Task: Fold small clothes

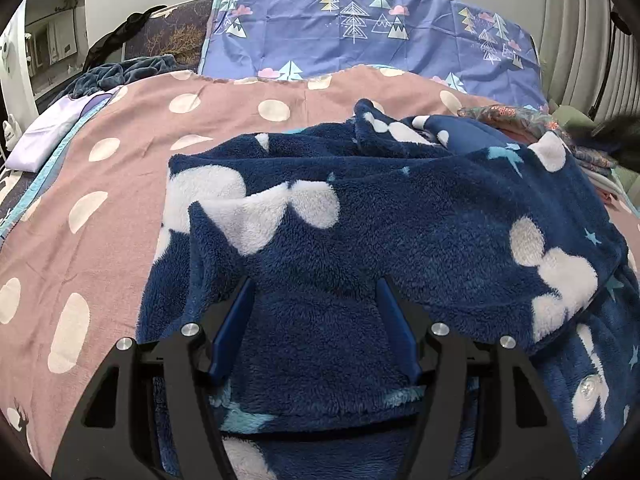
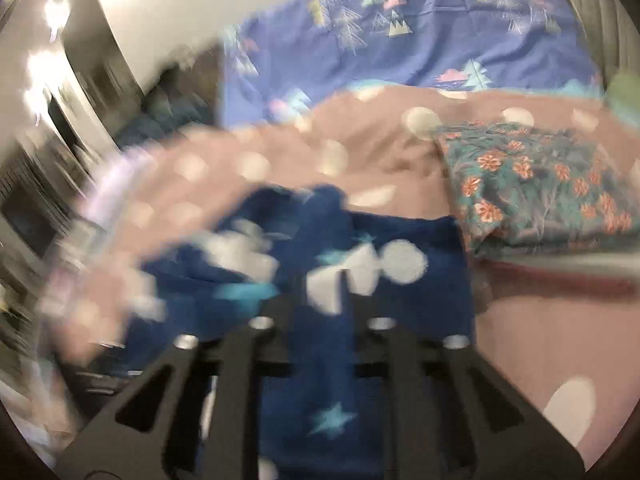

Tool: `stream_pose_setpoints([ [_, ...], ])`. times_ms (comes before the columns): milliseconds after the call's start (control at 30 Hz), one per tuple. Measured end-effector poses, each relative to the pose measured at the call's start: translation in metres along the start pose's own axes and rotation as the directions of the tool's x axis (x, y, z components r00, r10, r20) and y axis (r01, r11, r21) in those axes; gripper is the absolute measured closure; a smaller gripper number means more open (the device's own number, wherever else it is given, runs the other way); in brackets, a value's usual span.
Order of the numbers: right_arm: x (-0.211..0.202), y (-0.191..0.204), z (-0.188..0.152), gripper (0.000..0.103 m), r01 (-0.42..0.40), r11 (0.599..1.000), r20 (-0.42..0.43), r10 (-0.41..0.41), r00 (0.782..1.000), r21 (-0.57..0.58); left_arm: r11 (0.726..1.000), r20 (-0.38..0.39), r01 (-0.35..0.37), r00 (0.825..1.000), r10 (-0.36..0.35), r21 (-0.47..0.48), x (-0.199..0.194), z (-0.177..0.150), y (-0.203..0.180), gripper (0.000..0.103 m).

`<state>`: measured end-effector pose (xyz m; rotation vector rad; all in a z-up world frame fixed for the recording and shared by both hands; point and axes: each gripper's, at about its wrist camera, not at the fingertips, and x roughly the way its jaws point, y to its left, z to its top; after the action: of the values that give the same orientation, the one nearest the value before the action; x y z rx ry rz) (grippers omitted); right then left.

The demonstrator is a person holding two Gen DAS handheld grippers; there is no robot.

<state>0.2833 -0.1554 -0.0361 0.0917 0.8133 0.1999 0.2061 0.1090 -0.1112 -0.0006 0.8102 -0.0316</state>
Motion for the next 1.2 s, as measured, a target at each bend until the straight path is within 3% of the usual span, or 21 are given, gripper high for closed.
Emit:
stream_pose_setpoints([
  [33, 0.014, -0.002, -0.002, 0.094, 0.139, 0.989, 0.010, -0.139, 0.990, -0.042, 1.000, 0.000, 0.002, 1.000, -0.002, -0.001, 0.000, 0.000, 0.000, 0.039],
  [67, 0.046, -0.019, -0.011, 0.098, 0.362, 0.928, -0.012, -0.364, 0.931, -0.084, 1.000, 0.002, 0.008, 1.000, -0.008, -0.004, 0.000, 0.000, 0.001, 0.038],
  [100, 0.063, -0.038, -0.020, 0.099, 0.337, 0.941, -0.071, -0.339, 0.938, -0.033, 1.000, 0.004, 0.022, 1.000, -0.022, -0.005, 0.000, 0.000, 0.002, 0.035],
  [167, 0.049, -0.055, -0.027, 0.099, 0.234, 0.968, -0.027, -0.233, 0.972, 0.095, 1.000, 0.004, 0.029, 1.000, -0.029, -0.006, 0.000, -0.001, 0.002, 0.035],
  [267, 0.024, -0.035, -0.023, 0.098, 0.276, 0.961, 0.007, -0.276, 0.961, 0.015, 1.000, 0.001, 0.030, 1.000, -0.030, -0.008, 0.000, -0.001, 0.002, 0.035],
  [333, -0.008, -0.025, -0.027, 0.095, 0.218, 0.976, 0.072, -0.218, 0.973, 0.015, 1.000, 0.003, 0.029, 1.000, -0.029, -0.007, 0.000, -0.001, 0.002, 0.035],
  [400, -0.036, -0.016, -0.039, 0.086, 0.134, 0.991, 0.114, -0.134, 0.984, 0.002, 0.999, 0.003, 0.031, 1.000, -0.031, -0.008, 0.000, -0.001, 0.002, 0.035],
  [433, -0.041, -0.012, -0.050, 0.076, 0.143, 0.989, 0.106, -0.139, 0.985, -0.026, 1.000, 0.002, 0.030, 1.000, -0.030, -0.007, 0.000, -0.001, 0.002, 0.035],
  [533, -0.011, -0.023, -0.095, 0.068, 0.253, 0.962, -0.004, -0.254, 0.967, -0.104, 0.999, 0.003, 0.035, 0.999, -0.035, -0.008, 0.000, -0.001, 0.002, 0.034],
  [600, -0.018, -0.052, -0.101, 0.054, 0.173, 0.985, -0.017, -0.173, 0.985, 0.022, 0.999, 0.003, 0.041, 0.999, -0.041, -0.008, 0.000, -0.001, 0.002, 0.033],
  [633, -0.026, -0.063, -0.098, 0.044, 0.184, 0.977, -0.037, -0.181, 0.983, 0.108, 0.999, 0.003, 0.044, 0.999, -0.044, -0.011, 0.000, -0.001, 0.002, 0.033],
  [667, -0.039, -0.076, -0.098, 0.046, 0.156, 0.964, -0.043, -0.150, 0.988, 0.216, 0.999, 0.004, 0.046, 0.999, -0.046, -0.014, -0.001, -0.001, 0.003, 0.033],
  [733, -0.058, -0.085, -0.108, 0.050, 0.068, 0.956, -0.032, -0.062, 0.998, 0.286, 0.999, 0.006, 0.050, 0.999, -0.050, -0.018, -0.002, -0.001, 0.003, 0.033],
  [867, -0.106, -0.094, -0.156, 0.053, 0.023, 0.966, -0.024, -0.017, 1.000, 0.258, 0.987, 0.053, 0.124, 0.992, -0.119, -0.105, -0.032, -0.003, 0.018, 0.031],
  [933, -0.125, -0.106, -0.182, 0.054, -0.036, 0.960, -0.018, 0.043, 0.999, 0.278, 0.962, 0.090, 0.220, 0.974, -0.207, -0.163, -0.062, -0.014, 0.031, 0.024],
  [1000, -0.142, -0.113, -0.206, 0.054, -0.085, 0.954, -0.008, 0.091, 0.996, 0.286, 0.956, 0.095, 0.253, 0.966, -0.241, -0.150, -0.085, -0.028, 0.037, 0.022],
  [1100, -0.154, -0.119, -0.224, 0.054, -0.088, 0.962, -0.032, 0.099, 0.995, 0.257, 0.969, 0.054, 0.224, 0.974, -0.219, -0.107, -0.110, -0.063, 0.049, 0.021],
  [1200, -0.159, -0.118, -0.230, 0.054, -0.074, 0.964, -0.043, 0.088, 0.995, 0.257, 0.974, -0.013, 0.183, 0.982, -0.186, -0.135, -0.123, -0.101, 0.062, 0.021],
])
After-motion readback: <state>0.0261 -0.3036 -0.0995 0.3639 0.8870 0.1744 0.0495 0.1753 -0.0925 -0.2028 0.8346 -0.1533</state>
